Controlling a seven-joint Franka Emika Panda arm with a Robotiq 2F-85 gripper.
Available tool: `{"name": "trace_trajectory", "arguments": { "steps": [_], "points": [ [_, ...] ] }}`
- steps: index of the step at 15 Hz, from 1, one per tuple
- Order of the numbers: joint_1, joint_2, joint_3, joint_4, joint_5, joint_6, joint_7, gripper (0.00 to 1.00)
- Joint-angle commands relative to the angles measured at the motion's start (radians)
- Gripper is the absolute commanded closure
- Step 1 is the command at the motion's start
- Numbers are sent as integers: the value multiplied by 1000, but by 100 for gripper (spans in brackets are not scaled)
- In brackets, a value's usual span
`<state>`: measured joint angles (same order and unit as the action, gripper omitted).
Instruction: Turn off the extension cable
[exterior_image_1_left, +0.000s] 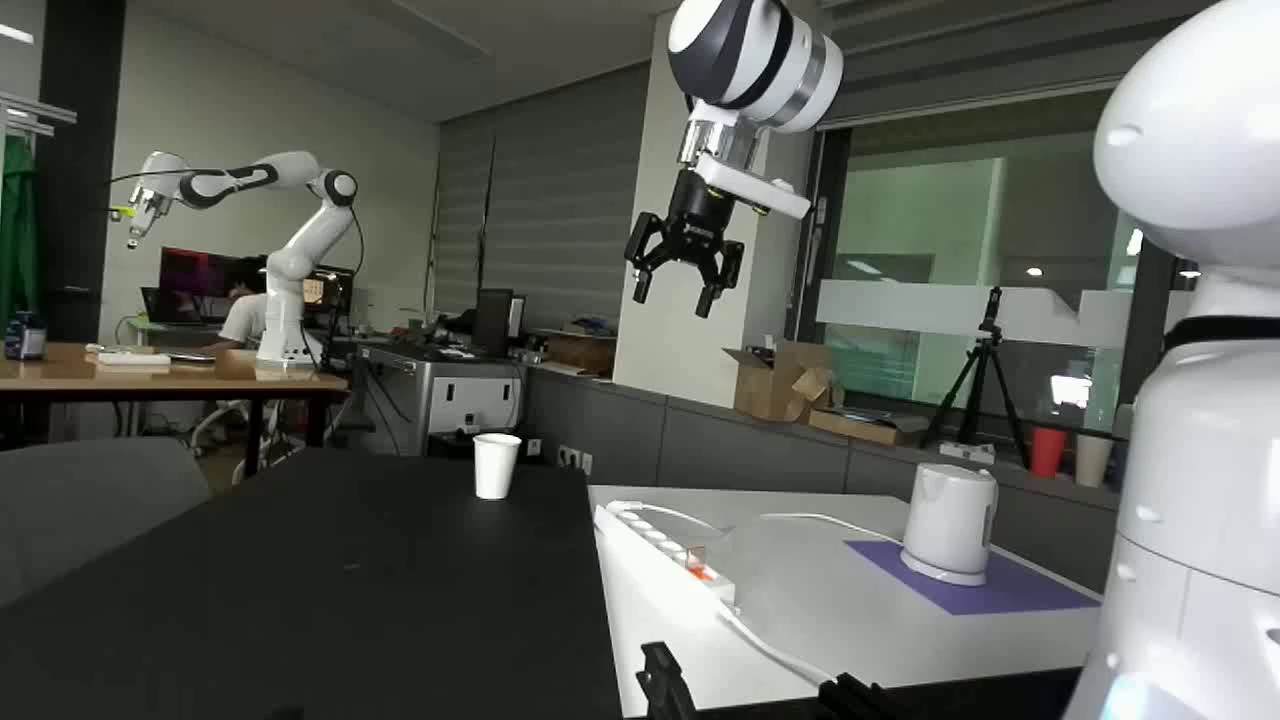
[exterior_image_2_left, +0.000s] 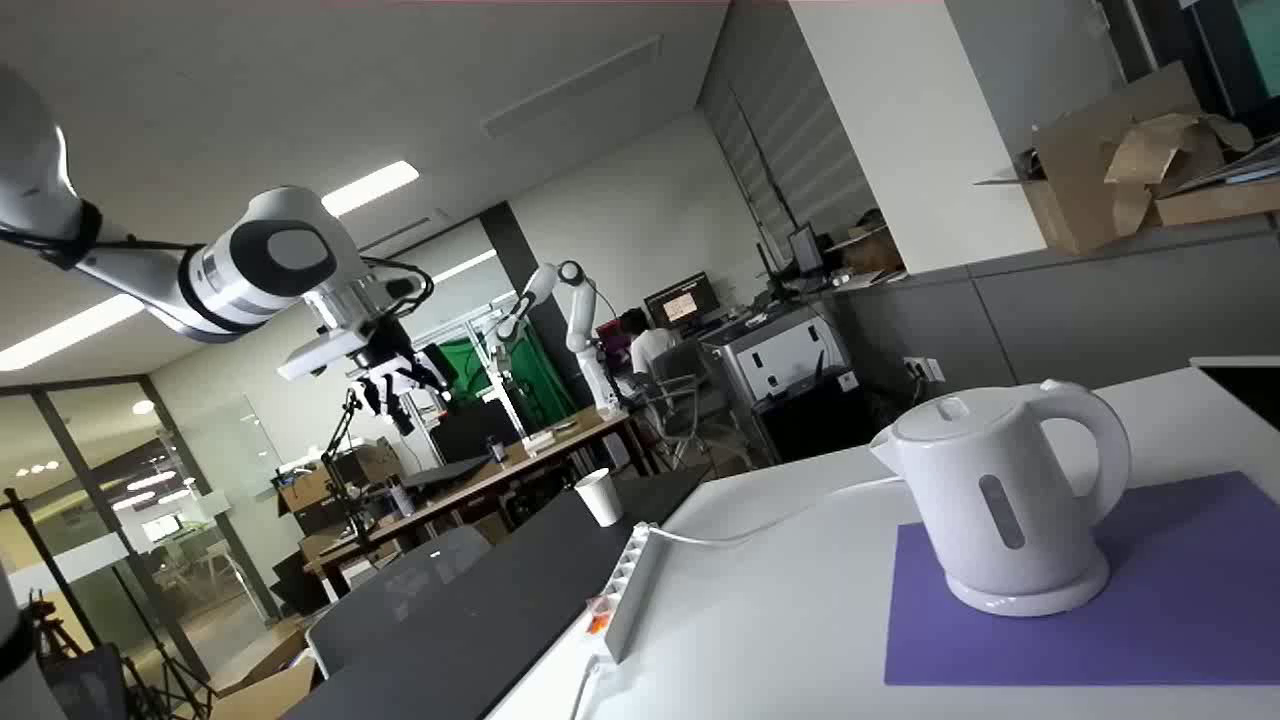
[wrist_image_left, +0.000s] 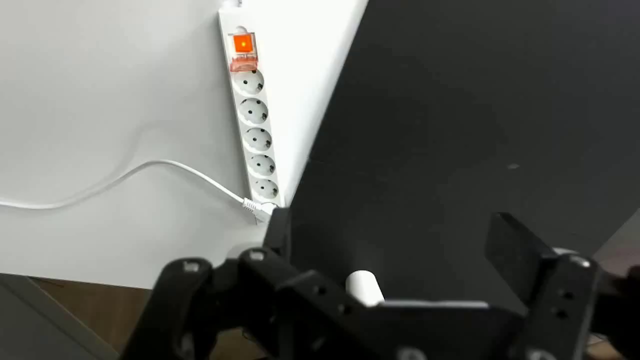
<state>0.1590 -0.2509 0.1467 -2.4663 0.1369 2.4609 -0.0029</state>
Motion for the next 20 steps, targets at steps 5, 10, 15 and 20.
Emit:
{"name": "trace_trajectory", "arguments": {
  "steps": [5, 10, 15, 20],
  "points": [
    [4, 1, -4, 2, -2, -2, 2, 0],
    [4, 1, -4, 2, -2, -2, 2, 0],
    [3, 94, -42, 0, 33, 39, -145, 0],
    [-34, 261, -72, -4, 22, 204, -215, 27]
  ]
}}
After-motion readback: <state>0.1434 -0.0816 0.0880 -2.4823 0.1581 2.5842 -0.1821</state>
